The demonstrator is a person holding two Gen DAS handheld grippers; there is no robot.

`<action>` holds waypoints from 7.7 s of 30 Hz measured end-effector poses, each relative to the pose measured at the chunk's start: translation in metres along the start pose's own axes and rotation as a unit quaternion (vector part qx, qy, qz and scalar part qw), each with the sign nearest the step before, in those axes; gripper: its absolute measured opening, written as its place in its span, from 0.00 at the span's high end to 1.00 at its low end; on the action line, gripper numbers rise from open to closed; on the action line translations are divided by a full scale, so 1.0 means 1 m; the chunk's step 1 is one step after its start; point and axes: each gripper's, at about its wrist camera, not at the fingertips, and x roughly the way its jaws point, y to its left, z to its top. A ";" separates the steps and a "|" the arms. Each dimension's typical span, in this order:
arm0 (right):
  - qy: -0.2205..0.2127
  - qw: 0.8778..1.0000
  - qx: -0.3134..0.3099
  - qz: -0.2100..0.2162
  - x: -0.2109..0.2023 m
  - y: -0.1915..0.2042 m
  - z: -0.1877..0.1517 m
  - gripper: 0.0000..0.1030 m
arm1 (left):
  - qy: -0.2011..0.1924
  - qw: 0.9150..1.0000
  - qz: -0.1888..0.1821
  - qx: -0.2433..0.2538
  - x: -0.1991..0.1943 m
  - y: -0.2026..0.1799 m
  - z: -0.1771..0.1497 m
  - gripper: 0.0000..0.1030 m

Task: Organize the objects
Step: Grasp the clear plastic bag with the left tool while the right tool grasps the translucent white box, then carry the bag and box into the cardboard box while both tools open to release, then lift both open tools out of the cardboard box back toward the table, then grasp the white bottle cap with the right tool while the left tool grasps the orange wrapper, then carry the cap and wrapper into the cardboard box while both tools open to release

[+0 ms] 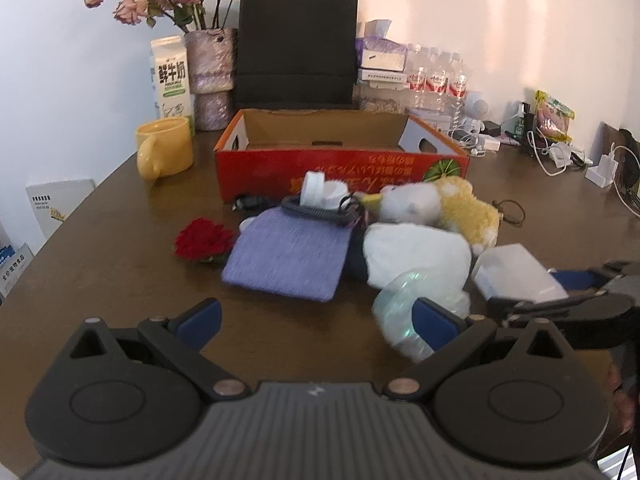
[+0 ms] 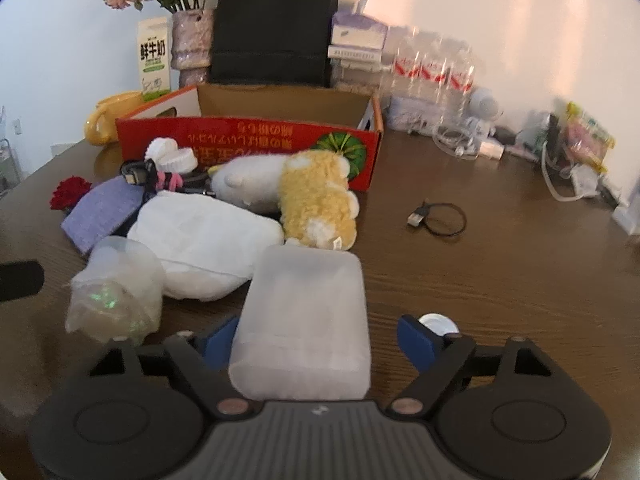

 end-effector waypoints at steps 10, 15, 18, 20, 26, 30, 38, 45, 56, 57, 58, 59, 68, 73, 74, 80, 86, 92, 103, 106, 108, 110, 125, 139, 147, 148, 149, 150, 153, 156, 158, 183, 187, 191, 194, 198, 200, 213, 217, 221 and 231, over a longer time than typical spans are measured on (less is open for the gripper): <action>-0.006 0.999 0.008 0.042 0.016 -0.014 0.005 0.37 | 0.022 0.999 -0.019 -0.045 0.025 -0.019 0.013 0.01; -0.008 0.999 0.003 0.049 0.017 -0.020 0.005 0.37 | 0.043 0.997 -0.034 -0.062 0.038 -0.035 0.011 0.14; -0.009 0.999 0.002 0.053 0.017 -0.023 0.004 0.37 | 0.056 0.995 -0.039 -0.071 0.046 -0.042 0.009 0.28; -0.010 0.999 0.000 0.054 0.017 -0.024 0.004 0.37 | 0.065 0.994 -0.043 -0.077 0.051 -0.044 0.008 0.34; -0.013 0.999 0.003 0.053 0.017 -0.023 0.003 0.37 | 0.069 0.993 -0.051 -0.086 0.062 -0.047 0.003 0.52; -0.023 0.999 -0.009 0.046 0.015 -0.020 -0.001 0.37 | 0.059 0.992 -0.071 -0.084 0.060 -0.042 0.002 0.59; -0.047 0.998 -0.019 0.046 0.000 -0.010 -0.004 0.37 | 0.041 0.993 -0.090 -0.067 0.047 -0.029 0.003 0.62; -0.093 0.995 -0.009 0.046 -0.022 -0.006 0.016 0.37 | -0.012 0.992 -0.108 -0.060 0.023 -0.010 0.026 0.62; -0.166 0.985 -0.002 0.044 -0.014 0.010 0.103 0.37 | -0.058 0.993 -0.098 -0.035 0.051 0.013 0.112 0.61; -0.169 0.985 -0.003 0.042 -0.010 0.012 0.114 0.37 | -0.057 0.993 -0.094 -0.038 0.059 0.015 0.123 0.61; -0.169 0.985 -0.003 0.041 -0.004 0.013 0.124 0.37 | -0.054 0.993 -0.092 -0.041 0.066 0.017 0.131 0.61; -0.167 0.985 -0.001 0.041 0.003 0.013 0.133 0.37 | -0.051 0.994 -0.090 -0.045 0.075 0.019 0.139 0.61; -0.097 0.995 0.004 0.024 0.091 0.009 0.193 0.37 | 0.012 0.996 -0.052 -0.066 0.167 0.038 0.185 0.61; -0.048 0.999 0.006 0.022 0.145 0.007 0.210 0.37 | 0.040 0.997 -0.035 -0.061 0.209 0.036 0.199 0.61; -0.039 0.999 0.007 0.022 0.154 0.008 0.212 0.37 | 0.045 0.997 -0.031 -0.060 0.215 0.035 0.200 0.61; 0.006 1.000 0.002 0.021 0.193 0.005 0.220 0.37 | 0.078 0.995 -0.013 -0.057 0.250 0.036 0.199 0.61; 0.029 0.999 -0.011 0.015 0.204 0.011 0.218 0.37 | 0.091 0.994 -0.008 -0.059 0.263 0.038 0.194 0.56; 0.032 0.999 -0.021 0.014 0.201 0.015 0.217 0.29 | 0.092 0.994 -0.009 -0.056 0.263 0.038 0.190 0.37; -0.026 0.999 -0.011 0.023 0.155 0.008 0.217 0.16 | 0.020 0.998 -0.026 -0.062 0.216 0.043 0.194 0.00; -0.063 0.998 -0.022 0.022 0.124 0.008 0.210 0.13 | -0.016 0.998 -0.031 -0.046 0.184 0.043 0.191 0.00; -0.086 0.996 -0.029 0.024 0.101 0.007 0.203 0.10 | -0.038 0.998 -0.035 -0.037 0.161 0.045 0.186 0.00; -0.106 0.993 -0.035 0.026 0.076 0.006 0.192 0.05 | -0.052 0.997 -0.040 -0.036 0.140 0.048 0.180 0.00; -0.134 0.990 -0.031 0.035 -0.053 -0.004 0.066 0.00 | -0.083 0.996 -0.028 -0.033 0.012 0.063 0.075 0.00; -0.090 0.995 0.000 0.038 -0.085 -0.002 -0.023 0.00 | -0.057 0.997 -0.006 -0.059 -0.025 0.064 0.002 0.00; -0.072 0.997 0.019 0.013 -0.072 -0.018 -0.038 0.00 | -0.041 0.997 -0.002 -0.069 -0.024 0.065 -0.011 0.00; -0.071 0.997 0.018 0.009 -0.070 -0.021 -0.039 0.00 | -0.040 0.997 -0.001 -0.070 -0.023 0.064 -0.011 0.00; -0.070 0.997 0.016 0.005 -0.068 -0.023 -0.039 0.00 | -0.039 0.997 0.000 -0.071 -0.022 0.063 -0.011 0.00; -0.068 0.998 0.012 0.003 -0.065 -0.025 -0.038 0.01 | -0.036 0.997 0.000 -0.072 -0.020 0.062 -0.012 0.00; -0.059 0.998 0.001 -0.008 -0.053 -0.035 -0.036 0.11 | -0.030 0.997 0.002 -0.071 -0.016 0.057 -0.013 0.00; -0.045 0.999 -0.002 -0.013 -0.038 -0.047 -0.034 0.17 | -0.027 0.997 -0.003 -0.066 -0.014 0.048 -0.013 0.00; -0.038 0.999 -0.003 -0.015 -0.028 -0.055 -0.033 0.25 | -0.022 0.998 -0.006 -0.065 -0.010 0.041 -0.014 0.00; -0.053 0.993 -0.068 0.085 -0.016 -0.064 -0.011 0.74 | 0.016 0.998 -0.034 -0.058 0.015 -0.066 -0.022 0.00; -0.061 0.992 -0.068 0.089 -0.018 -0.066 -0.008 0.74 | 0.017 0.998 -0.039 -0.036 0.018 -0.082 -0.024 0.00; -0.063 0.991 -0.067 0.095 -0.019 -0.066 -0.008 0.74 | 0.018 0.999 -0.046 -0.019 0.023 -0.091 -0.026 0.00; -0.064 0.991 -0.068 0.099 -0.020 -0.064 -0.009 0.73 | 0.014 0.999 -0.047 -0.003 0.028 -0.095 -0.028 0.01; -0.063 0.991 -0.065 0.104 -0.019 -0.064 -0.010 0.73 | 0.015 0.998 -0.061 0.017 0.034 -0.096 -0.032 0.09; -0.062 0.990 -0.065 0.105 -0.019 -0.063 -0.011 0.73 | 0.014 0.997 -0.064 0.028 0.035 -0.097 -0.033 0.18; -0.057 0.990 -0.062 0.109 -0.017 -0.064 -0.015 0.73 | 0.009 0.993 -0.100 0.056 0.042 -0.098 -0.035 0.57; -0.053 0.991 -0.061 0.109 -0.015 -0.063 -0.017 0.73 | 0.005 0.993 -0.098 0.067 0.041 -0.100 -0.036 0.59; -0.055 0.991 -0.060 0.109 -0.016 -0.062 -0.016 0.73 | 0.002 0.992 -0.105 0.065 0.038 -0.097 -0.034 0.60; -0.134 0.983 -0.050 0.115 -0.031 -0.038 0.040 0.73 | -0.090 0.993 -0.078 0.002 0.014 -0.039 0.044 0.60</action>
